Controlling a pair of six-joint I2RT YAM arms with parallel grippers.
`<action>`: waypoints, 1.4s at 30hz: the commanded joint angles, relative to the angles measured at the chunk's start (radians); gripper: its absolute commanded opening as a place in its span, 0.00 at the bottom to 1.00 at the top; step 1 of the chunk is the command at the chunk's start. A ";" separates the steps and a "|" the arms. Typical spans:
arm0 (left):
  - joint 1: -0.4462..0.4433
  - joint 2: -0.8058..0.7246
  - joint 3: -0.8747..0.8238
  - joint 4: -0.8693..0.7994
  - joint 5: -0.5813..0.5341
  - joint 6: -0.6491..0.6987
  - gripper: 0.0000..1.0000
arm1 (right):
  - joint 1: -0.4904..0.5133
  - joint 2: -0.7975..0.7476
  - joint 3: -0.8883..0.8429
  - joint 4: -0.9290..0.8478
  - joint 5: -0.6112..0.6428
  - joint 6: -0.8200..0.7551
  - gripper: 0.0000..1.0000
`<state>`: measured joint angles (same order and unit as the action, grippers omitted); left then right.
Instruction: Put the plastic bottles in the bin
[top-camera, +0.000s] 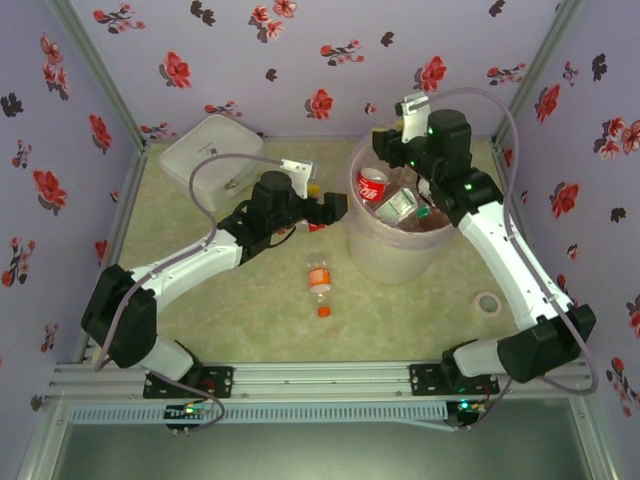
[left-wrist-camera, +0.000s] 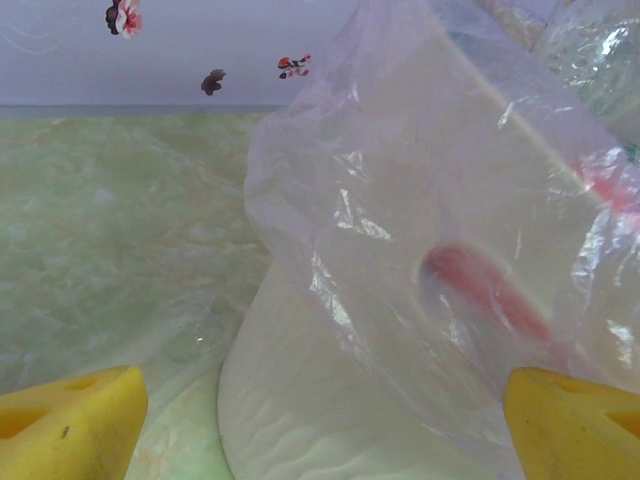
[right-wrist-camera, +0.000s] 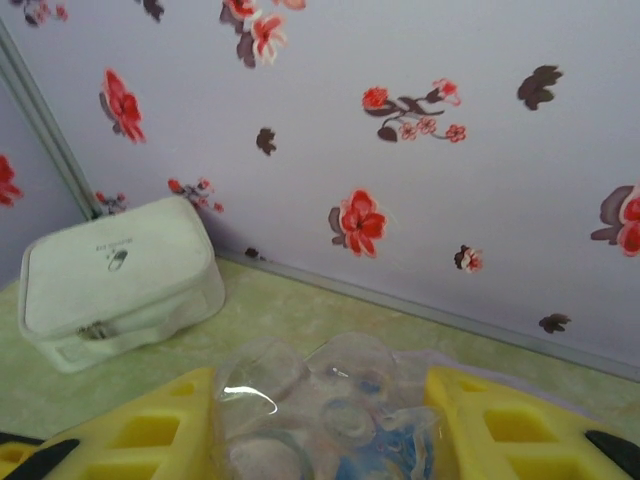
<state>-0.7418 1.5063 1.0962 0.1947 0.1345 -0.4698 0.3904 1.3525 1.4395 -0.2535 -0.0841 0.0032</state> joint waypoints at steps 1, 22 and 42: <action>-0.005 0.012 0.035 0.030 0.013 -0.002 0.92 | -0.003 0.013 -0.139 -0.080 0.025 0.167 0.00; -0.005 -0.002 0.026 -0.009 -0.013 0.025 0.92 | -0.041 0.057 -0.095 -0.230 0.230 0.388 0.00; 0.020 -0.058 -0.001 -0.039 -0.027 0.078 0.94 | -0.076 0.032 0.263 -0.551 0.223 0.297 0.82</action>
<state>-0.7311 1.4952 1.1084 0.1509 0.1013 -0.4267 0.3222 1.3937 1.6260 -0.6006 0.1204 0.3405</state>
